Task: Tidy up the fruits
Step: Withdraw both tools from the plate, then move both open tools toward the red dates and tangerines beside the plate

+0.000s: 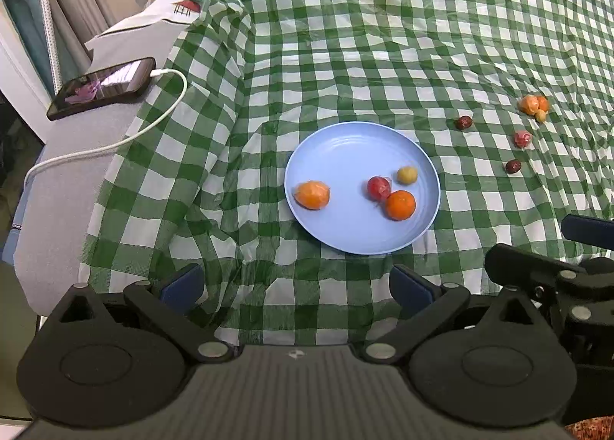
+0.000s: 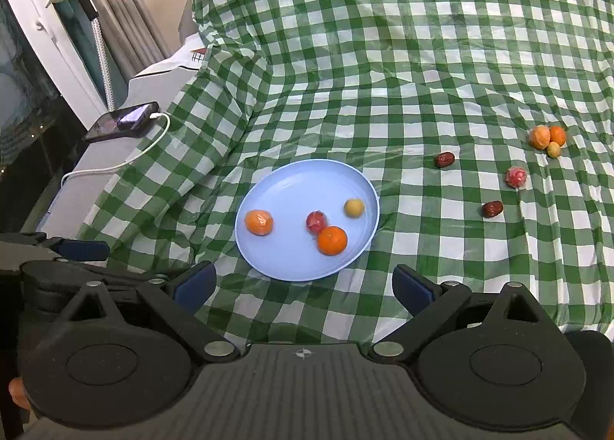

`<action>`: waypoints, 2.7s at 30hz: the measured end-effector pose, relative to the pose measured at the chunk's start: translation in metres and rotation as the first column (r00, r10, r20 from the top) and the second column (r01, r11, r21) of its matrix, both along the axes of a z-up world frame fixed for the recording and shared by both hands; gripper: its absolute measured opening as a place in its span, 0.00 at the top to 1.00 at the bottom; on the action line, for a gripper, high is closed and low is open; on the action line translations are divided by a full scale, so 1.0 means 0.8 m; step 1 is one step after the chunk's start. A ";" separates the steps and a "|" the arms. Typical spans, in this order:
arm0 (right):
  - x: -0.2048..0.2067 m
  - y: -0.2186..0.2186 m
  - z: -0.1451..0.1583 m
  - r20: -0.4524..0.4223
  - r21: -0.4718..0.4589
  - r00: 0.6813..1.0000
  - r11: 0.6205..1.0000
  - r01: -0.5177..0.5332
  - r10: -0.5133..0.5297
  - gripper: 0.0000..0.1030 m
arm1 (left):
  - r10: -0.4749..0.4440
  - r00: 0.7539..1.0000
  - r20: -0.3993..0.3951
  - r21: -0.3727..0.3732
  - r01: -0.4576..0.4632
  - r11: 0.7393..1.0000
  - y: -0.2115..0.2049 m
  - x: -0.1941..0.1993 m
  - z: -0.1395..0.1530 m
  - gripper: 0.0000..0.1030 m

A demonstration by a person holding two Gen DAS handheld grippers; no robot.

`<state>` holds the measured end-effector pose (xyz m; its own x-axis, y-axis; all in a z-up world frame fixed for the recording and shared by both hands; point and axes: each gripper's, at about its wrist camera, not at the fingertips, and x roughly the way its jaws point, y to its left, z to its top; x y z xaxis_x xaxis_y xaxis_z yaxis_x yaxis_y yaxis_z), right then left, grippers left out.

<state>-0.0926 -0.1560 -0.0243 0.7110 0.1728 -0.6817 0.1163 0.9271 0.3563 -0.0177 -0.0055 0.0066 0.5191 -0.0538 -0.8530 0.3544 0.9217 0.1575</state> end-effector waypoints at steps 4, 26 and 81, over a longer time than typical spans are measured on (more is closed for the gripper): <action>-0.005 -0.002 0.003 0.011 0.005 1.000 1.000 0.004 -0.004 0.04 | 0.000 1.000 0.009 -0.001 0.000 1.000 -0.001 -0.003 0.005 0.00; -0.003 -0.010 0.002 0.009 0.027 1.000 0.999 0.018 -0.019 0.04 | -0.009 1.000 0.011 0.012 0.008 1.000 -0.007 0.000 0.008 0.00; 0.055 -0.226 -0.127 -0.191 0.124 0.932 0.935 0.333 -0.307 0.04 | -0.207 0.962 -0.176 0.146 0.234 0.961 -0.253 0.079 -0.100 0.00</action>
